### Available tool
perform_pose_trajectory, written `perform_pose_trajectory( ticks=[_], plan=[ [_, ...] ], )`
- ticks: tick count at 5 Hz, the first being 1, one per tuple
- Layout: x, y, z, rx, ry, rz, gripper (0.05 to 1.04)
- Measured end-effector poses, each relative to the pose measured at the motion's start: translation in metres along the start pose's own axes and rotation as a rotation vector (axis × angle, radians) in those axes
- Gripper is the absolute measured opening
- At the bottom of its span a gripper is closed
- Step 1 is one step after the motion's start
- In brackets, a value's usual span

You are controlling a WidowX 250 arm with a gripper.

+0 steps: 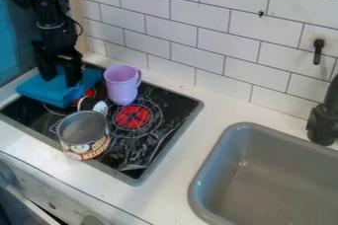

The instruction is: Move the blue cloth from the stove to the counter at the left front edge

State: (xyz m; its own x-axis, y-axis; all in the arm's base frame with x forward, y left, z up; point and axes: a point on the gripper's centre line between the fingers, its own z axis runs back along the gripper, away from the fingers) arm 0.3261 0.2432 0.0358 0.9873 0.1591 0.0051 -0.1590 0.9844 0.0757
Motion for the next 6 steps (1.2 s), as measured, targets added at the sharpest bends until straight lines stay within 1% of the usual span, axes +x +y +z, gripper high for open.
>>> perform_pose_trajectory(
  ticks=[1,2,3,4,5,6],
  plan=[
    [-0.027,-0.001,0.001,0.027,0.06,-0.018,1.001],
    [-0.072,0.009,0.001,0.001,0.127,0.021,1.0],
    [-0.107,0.01,-0.002,0.006,0.178,0.027,1.0],
    [-0.118,0.009,-0.003,0.027,0.206,0.014,1.001],
    [-0.114,0.006,-0.002,0.012,0.17,0.009,1.0],
    [-0.099,0.004,0.018,-0.007,0.078,0.007,1.0]
  ],
)
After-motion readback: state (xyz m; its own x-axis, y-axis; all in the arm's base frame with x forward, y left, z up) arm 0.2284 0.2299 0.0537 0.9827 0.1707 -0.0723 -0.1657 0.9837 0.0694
